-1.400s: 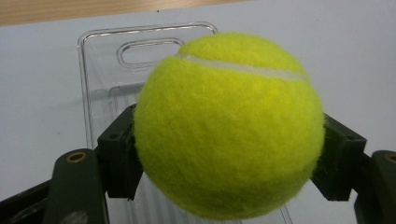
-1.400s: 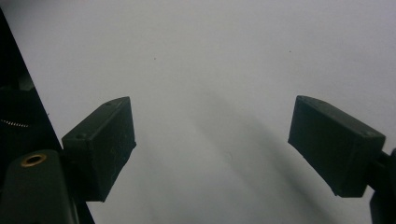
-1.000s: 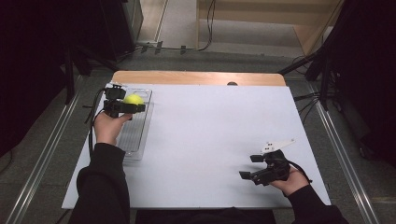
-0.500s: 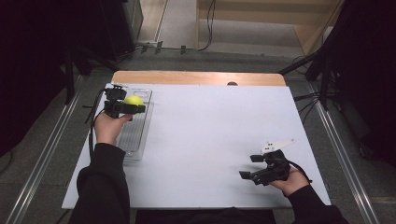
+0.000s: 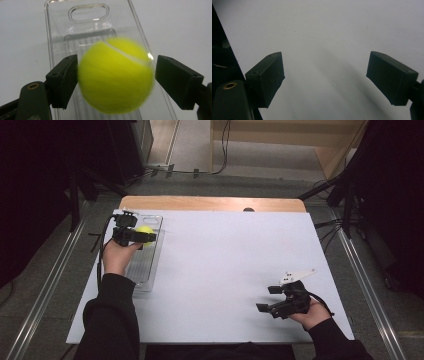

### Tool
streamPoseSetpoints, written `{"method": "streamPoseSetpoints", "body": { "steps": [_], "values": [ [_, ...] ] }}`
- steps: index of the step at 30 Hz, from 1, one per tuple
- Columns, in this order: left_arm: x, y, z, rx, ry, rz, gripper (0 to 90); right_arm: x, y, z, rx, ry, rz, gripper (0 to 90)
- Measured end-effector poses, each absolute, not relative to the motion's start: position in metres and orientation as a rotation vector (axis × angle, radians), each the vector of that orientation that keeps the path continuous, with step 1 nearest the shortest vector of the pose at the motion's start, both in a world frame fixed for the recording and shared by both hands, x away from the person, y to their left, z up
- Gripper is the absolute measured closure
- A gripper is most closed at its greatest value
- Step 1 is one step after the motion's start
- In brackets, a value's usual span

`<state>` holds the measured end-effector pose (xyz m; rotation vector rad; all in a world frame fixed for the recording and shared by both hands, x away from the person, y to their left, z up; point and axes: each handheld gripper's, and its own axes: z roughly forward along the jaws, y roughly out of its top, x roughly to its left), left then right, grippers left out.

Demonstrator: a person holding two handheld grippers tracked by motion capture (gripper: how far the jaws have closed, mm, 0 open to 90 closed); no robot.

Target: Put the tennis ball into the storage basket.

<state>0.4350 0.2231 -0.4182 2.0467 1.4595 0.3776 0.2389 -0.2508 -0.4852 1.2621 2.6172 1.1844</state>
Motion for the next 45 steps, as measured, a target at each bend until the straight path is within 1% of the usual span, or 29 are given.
{"method": "streamPoseSetpoints", "body": {
  "steps": [3,8,14,25,38,45],
  "values": [
    [0.434,0.224,-0.412,2.018,1.443,0.364,20.5,0.239,-0.251,-0.485,1.261,2.617,1.183,12.6],
    [0.433,0.223,-0.406,2.019,1.442,0.362,19.0,0.239,-0.251,-0.485,1.261,2.616,1.184,12.6],
    [0.431,0.222,-0.4,2.004,1.42,0.316,19.1,0.239,-0.251,-0.485,1.261,2.618,1.183,12.6],
    [0.429,0.205,-0.391,2.034,1.312,0.221,19.2,0.239,-0.251,-0.485,1.262,2.619,1.186,12.6],
    [0.426,0.187,-0.388,2.057,1.222,0.123,19.3,0.239,-0.251,-0.485,1.261,2.62,1.188,12.6],
    [0.425,0.179,-0.388,2.04,1.196,0.066,19.4,0.238,-0.252,-0.485,1.263,2.619,1.184,12.6]
  ]
}}
